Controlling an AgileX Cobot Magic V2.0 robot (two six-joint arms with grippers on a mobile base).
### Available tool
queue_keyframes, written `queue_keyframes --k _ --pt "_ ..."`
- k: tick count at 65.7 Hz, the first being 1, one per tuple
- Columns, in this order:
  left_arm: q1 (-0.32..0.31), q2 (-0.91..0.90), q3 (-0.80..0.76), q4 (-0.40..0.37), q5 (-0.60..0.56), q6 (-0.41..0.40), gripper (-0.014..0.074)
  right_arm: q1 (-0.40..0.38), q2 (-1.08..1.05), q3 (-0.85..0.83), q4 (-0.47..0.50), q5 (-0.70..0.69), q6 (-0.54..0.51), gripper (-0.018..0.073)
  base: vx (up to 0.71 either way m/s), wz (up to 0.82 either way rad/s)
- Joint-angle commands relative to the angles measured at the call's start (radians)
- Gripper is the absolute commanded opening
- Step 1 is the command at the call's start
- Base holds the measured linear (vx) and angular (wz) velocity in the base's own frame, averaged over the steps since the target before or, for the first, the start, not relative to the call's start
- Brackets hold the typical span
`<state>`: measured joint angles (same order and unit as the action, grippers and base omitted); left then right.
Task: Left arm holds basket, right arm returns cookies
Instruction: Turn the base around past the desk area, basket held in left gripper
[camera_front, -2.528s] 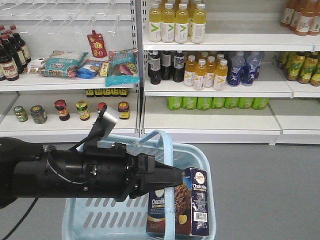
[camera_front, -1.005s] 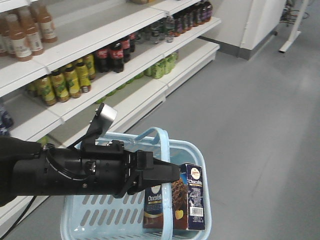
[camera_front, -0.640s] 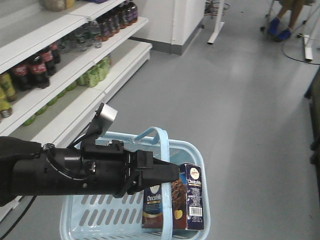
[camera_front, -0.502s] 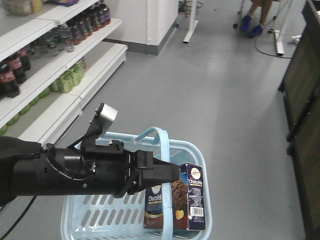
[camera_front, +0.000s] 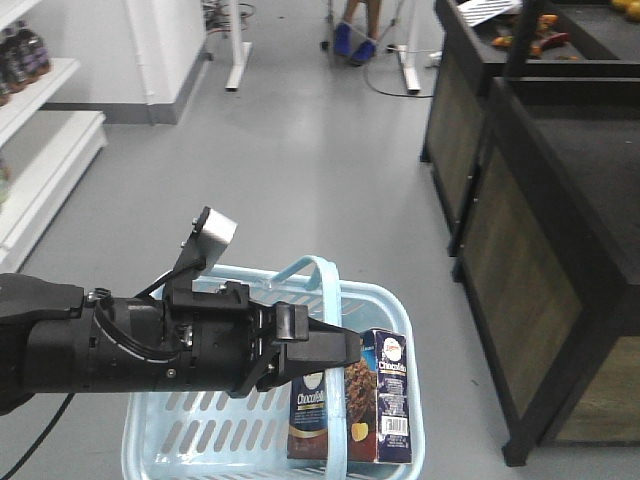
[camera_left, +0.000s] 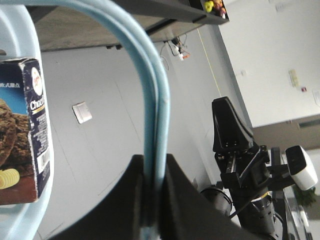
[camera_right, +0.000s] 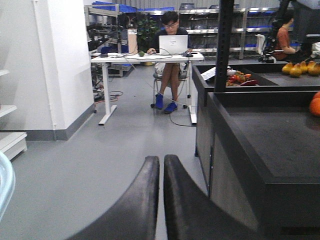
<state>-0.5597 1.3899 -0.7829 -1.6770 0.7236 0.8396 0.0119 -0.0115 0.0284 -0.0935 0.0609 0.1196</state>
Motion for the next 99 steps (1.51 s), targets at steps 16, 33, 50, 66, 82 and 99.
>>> queue_keyframes --k 16,33,50,66,82,99 --pt "-0.006 -0.041 -0.038 -0.102 0.05 0.009 -0.0003 -0.002 -0.012 0.017 -0.009 -0.07 -0.007 -0.0011 0.18 -0.36" --pt "-0.006 -0.041 -0.038 -0.102 0.05 0.009 -0.0003 -0.002 -0.012 0.017 -0.009 -0.07 -0.007 -0.0011 0.26 -0.08" --pt "-0.006 -0.041 -0.038 -0.102 0.05 0.009 -0.0003 -0.002 -0.012 0.017 -0.009 -0.07 -0.007 -0.0011 0.32 0.03" --pt "-0.006 -0.041 -0.038 -0.102 0.05 0.009 -0.0003 -0.002 -0.012 0.017 -0.009 -0.07 -0.007 -0.0011 0.34 0.05" --pt "-0.006 -0.041 -0.038 -0.102 0.05 0.009 -0.0003 -0.002 -0.012 0.017 -0.009 -0.07 -0.007 -0.0011 0.35 0.04" --pt "-0.006 -0.041 -0.038 -0.103 0.05 0.009 -0.0003 -0.002 -0.012 0.017 -0.009 -0.07 -0.007 -0.0011 0.35 0.04"
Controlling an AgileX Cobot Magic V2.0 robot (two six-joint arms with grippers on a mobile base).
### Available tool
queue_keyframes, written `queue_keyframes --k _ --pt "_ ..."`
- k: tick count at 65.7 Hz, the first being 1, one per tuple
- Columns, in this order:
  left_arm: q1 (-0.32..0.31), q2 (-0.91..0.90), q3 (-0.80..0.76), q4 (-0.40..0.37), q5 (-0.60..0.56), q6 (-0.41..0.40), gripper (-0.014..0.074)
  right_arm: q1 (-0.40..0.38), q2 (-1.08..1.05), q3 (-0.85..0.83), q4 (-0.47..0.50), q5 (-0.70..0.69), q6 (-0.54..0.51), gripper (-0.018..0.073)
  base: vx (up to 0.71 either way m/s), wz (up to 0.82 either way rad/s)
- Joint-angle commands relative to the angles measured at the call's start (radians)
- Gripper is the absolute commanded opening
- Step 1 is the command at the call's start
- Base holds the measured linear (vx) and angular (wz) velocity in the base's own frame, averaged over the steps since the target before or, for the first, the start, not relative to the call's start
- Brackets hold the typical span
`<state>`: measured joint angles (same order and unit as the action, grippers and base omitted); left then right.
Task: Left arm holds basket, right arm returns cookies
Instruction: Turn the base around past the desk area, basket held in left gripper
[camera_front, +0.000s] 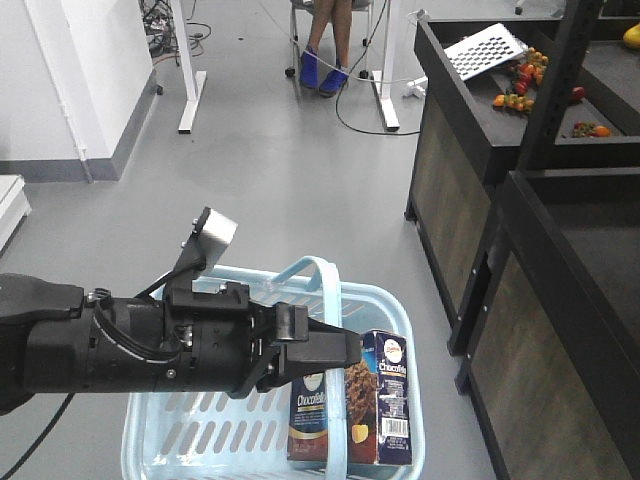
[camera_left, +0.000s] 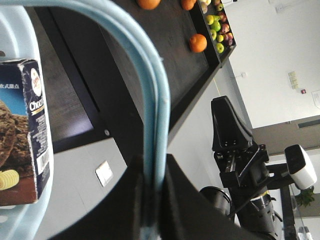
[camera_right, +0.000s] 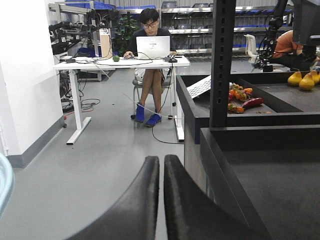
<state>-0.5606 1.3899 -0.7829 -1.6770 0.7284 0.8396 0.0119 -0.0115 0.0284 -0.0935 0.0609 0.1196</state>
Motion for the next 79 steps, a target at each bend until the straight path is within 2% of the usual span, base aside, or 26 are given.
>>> queue_keyframes --k 1,79 --pt "-0.005 -0.041 -0.038 -0.103 0.045 0.009 -0.0003 -0.002 -0.012 0.017 -0.009 -0.07 -0.007 -0.0011 0.35 0.04" --pt "-0.005 -0.041 -0.038 -0.103 0.041 0.009 -0.0003 -0.002 -0.012 0.017 -0.009 -0.07 -0.007 -0.001 0.33 0.13"
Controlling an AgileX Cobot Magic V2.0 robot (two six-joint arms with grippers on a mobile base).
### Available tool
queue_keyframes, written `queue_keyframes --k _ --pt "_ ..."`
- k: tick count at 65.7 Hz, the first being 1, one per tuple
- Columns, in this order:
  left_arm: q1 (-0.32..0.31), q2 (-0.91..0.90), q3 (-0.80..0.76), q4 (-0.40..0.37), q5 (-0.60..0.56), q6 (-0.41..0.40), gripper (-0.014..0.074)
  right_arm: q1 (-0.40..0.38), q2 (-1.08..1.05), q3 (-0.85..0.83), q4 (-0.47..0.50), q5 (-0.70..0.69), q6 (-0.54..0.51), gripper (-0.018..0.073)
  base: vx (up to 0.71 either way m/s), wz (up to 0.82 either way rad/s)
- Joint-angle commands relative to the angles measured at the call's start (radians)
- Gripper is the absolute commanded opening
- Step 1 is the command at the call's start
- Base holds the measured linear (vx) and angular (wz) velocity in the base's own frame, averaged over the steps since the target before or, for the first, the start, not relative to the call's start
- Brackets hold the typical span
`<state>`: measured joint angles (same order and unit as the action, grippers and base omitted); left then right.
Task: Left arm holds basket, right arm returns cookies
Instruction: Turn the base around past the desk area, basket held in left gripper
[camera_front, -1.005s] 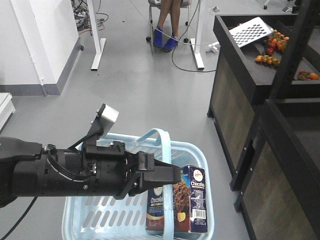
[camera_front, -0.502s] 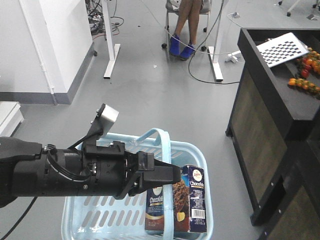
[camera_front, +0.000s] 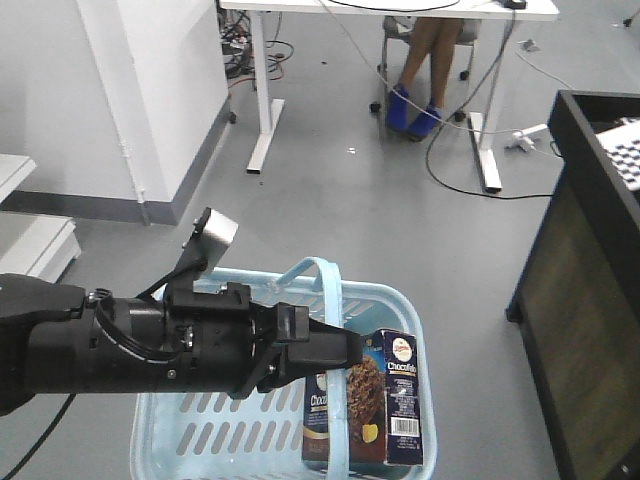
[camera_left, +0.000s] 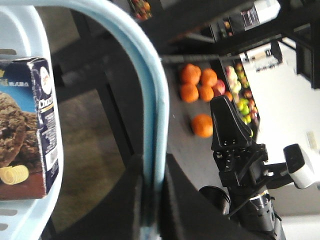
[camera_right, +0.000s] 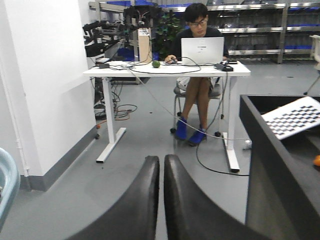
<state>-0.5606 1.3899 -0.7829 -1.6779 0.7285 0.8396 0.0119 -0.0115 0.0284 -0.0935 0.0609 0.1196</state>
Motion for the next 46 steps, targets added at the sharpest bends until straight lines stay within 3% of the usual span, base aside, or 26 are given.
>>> queue_keyframes --k 1,46 --pt "-0.005 -0.041 -0.038 -0.102 0.04 0.009 -0.0003 -0.002 -0.012 0.017 -0.009 -0.07 -0.007 -0.001 0.3 0.44" --pt "-0.005 -0.041 -0.038 -0.102 0.041 0.009 -0.0003 -0.002 -0.012 0.017 -0.009 -0.07 -0.007 -0.001 0.29 0.65"
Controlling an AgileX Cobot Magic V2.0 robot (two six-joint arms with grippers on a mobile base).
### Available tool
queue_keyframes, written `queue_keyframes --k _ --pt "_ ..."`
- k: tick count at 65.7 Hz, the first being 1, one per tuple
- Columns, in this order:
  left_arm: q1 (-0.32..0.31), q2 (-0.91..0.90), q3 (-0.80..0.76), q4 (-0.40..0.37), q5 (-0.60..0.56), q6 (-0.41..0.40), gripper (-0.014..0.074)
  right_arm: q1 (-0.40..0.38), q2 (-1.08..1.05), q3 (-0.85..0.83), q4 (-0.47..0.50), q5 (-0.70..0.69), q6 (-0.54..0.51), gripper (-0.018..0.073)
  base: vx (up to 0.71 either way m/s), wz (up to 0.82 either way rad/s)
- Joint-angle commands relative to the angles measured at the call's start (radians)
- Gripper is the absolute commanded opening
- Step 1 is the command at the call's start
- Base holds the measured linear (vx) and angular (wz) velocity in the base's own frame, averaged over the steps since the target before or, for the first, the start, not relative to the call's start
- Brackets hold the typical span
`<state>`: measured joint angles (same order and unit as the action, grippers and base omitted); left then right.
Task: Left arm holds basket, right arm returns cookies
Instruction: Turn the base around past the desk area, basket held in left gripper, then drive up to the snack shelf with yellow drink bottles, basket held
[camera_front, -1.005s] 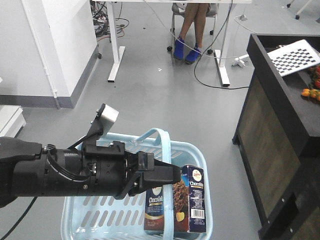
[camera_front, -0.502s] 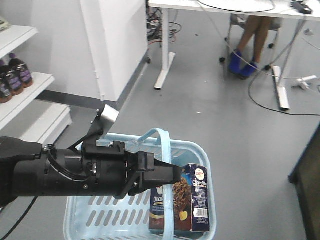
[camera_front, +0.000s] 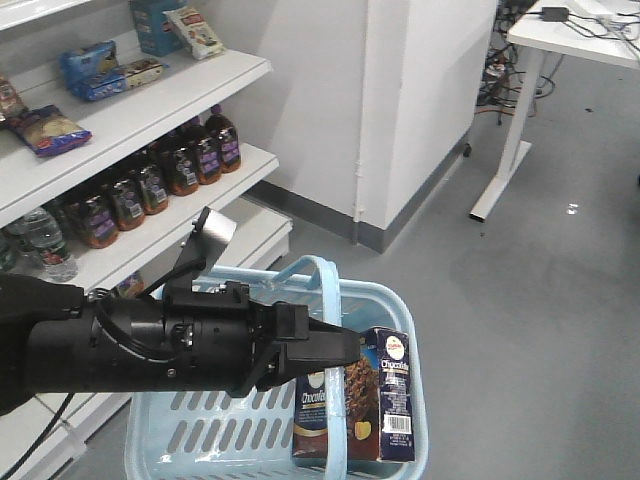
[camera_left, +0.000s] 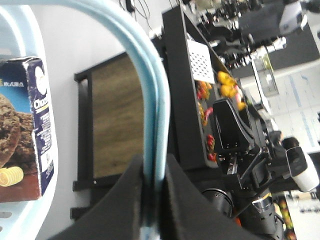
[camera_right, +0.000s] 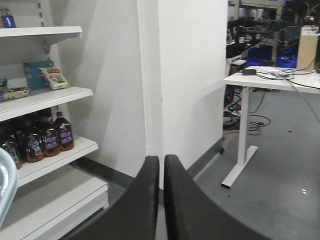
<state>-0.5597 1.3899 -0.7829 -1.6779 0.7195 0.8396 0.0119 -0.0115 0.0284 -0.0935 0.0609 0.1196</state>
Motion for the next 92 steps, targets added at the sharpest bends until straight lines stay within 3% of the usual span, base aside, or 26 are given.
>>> queue_keyframes --k 1,92 --pt "-0.006 -0.041 -0.038 -0.102 0.05 0.009 -0.0003 -0.002 -0.012 0.017 -0.009 -0.07 -0.007 -0.001 0.28 0.48" --pt "-0.006 -0.041 -0.038 -0.102 0.05 0.009 -0.0003 -0.002 -0.012 0.017 -0.009 -0.07 -0.007 -0.001 0.19 0.63"
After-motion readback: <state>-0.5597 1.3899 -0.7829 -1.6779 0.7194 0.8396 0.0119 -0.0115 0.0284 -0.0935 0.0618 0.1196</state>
